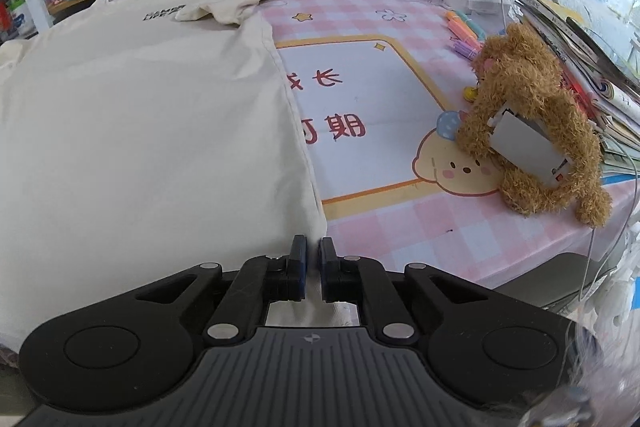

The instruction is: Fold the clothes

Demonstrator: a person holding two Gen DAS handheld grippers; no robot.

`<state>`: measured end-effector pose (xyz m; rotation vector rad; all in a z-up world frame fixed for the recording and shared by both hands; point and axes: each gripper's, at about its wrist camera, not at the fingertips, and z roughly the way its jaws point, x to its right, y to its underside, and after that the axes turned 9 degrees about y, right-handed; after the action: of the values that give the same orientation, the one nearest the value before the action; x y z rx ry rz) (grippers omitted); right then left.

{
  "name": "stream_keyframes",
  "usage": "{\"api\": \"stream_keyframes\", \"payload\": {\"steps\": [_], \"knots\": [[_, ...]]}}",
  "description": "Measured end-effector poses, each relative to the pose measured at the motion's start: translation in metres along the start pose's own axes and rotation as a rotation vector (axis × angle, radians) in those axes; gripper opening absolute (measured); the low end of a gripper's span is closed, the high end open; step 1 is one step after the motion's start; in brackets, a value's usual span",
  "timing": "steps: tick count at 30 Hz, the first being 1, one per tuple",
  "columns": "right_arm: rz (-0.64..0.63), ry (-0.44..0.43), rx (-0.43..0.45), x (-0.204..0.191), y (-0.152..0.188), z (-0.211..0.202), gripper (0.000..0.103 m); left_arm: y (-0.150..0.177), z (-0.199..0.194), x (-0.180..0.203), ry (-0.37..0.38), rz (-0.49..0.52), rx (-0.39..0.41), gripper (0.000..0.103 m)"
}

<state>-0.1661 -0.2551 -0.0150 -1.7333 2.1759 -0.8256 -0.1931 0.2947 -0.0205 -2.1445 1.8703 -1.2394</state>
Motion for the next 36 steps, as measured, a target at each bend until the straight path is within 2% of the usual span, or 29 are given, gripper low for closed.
{"api": "stream_keyframes", "payload": {"steps": [7, 13, 18, 21, 23, 25, 28, 33, 36], "knots": [[-0.028, 0.02, -0.004, -0.002, 0.006, -0.006, 0.006, 0.0, 0.001, 0.001, 0.004, 0.025, -0.026, 0.002], [-0.029, 0.092, -0.007, -0.002, 0.008, -0.005, 0.005, -0.001, 0.001, 0.002, 0.008, 0.04, -0.033, 0.002], [-0.004, 0.077, -0.026, 0.003, 0.008, -0.006, 0.005, -0.001, -0.002, 0.004, 0.015, 0.055, -0.04, 0.003], [0.017, 0.056, -0.028, 0.004, 0.008, -0.012, 0.009, -0.005, -0.005, 0.005, -0.011, 0.075, -0.049, 0.008], [0.031, 0.043, -0.023, 0.004, 0.008, -0.016, 0.019, -0.009, -0.009, 0.013, -0.046, 0.122, -0.036, 0.011], [0.019, 0.037, -0.004, 0.0, 0.005, -0.022, 0.031, -0.015, -0.012, 0.025, -0.063, 0.19, -0.012, 0.02], [-0.013, 0.022, 0.024, -0.01, -0.004, -0.028, 0.033, -0.022, -0.006, 0.048, -0.065, 0.295, 0.026, 0.035], [-0.083, -0.016, 0.068, -0.031, -0.026, -0.029, 0.039, -0.028, 0.026, 0.087, -0.037, 0.375, 0.022, 0.038], [-0.131, -0.039, 0.09, -0.045, -0.043, -0.02, 0.04, -0.029, 0.049, 0.108, -0.035, 0.376, 0.027, 0.055]]}}
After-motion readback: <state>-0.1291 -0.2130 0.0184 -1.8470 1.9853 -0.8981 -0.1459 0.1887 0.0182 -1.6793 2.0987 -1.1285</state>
